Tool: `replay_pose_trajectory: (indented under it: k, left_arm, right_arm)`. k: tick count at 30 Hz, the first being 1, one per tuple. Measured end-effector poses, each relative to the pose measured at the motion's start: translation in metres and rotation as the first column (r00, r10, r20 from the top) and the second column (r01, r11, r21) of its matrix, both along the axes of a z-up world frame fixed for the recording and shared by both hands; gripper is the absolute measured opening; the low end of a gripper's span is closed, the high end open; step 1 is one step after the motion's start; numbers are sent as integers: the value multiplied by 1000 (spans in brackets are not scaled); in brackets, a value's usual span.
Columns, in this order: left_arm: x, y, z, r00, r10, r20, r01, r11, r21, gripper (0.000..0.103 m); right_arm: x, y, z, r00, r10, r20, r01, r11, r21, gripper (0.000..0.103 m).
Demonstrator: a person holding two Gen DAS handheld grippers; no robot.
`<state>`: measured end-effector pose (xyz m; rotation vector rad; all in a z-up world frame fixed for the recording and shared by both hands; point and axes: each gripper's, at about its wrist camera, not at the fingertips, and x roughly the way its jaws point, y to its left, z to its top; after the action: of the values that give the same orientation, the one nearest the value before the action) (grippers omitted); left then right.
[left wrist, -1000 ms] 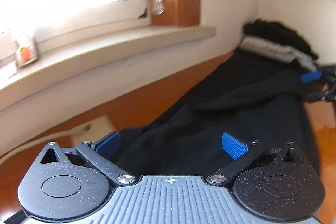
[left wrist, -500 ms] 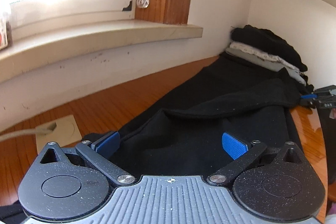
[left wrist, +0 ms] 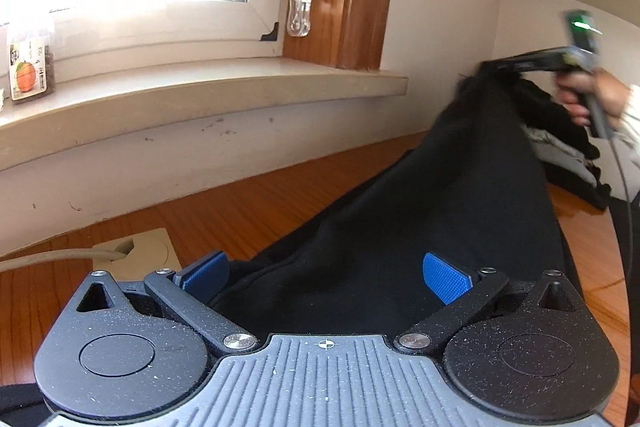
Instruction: Fold clothes
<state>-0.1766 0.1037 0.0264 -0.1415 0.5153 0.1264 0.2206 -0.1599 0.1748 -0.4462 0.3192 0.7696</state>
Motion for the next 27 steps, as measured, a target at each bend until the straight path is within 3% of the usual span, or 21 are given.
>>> replay_pose_trajectory:
  k: [1, 2, 8, 12, 14, 18, 23, 24, 26, 27]
  left_arm:
    - [0, 0, 0, 1000, -1, -2, 1, 1000, 2, 103]
    - [1, -1, 0, 1000, -2, -4, 2, 1000, 5, 103]
    - [4, -3, 0, 1000, -3, -22, 4, 1000, 22, 103]
    - [5, -3, 0, 1000, -2, -26, 2, 1000, 27, 103]
    - [6, -3, -1, 1000, -2, -29, 2, 1000, 26, 103]
    - [5, -2, -2, 999, -1, -33, 1, 1000, 21, 103]
    - [4, -1, -3, 999, -1, -35, 1, 1000, 11, 103]
    - [5, 0, -3, 999, -1, -36, 1, 1000, 10, 103]
    - [5, 0, -3, 999, -1, -36, 1, 1000, 7, 103]
    - [5, 0, -3, 999, 0, -35, 0, 1000, 5, 103]
  right_arm:
    - [5, 7, -5, 999, -39, -7, 39, 999, -8, 50]
    - [9, 8, -11, 998, -55, -12, 54, 998, -15, 52]
    - [32, -42, -46, 981, -132, -141, 130, 991, -25, 50]
    - [52, -93, -74, 933, -198, -301, 205, 979, -6, 37]
    - [55, -108, -85, 915, -195, -354, 215, 977, 16, 36]
    - [56, -113, -97, 893, -192, -407, 241, 968, 74, 37]
    - [58, -86, -100, 894, -200, -401, 254, 964, 84, 37]
    - [59, -83, -101, 897, -198, -395, 250, 965, 83, 35]
    - [58, -79, -103, 911, -192, -364, 236, 969, 78, 8]
    - [53, -79, -98, 923, -190, -336, 229, 970, 81, 5]
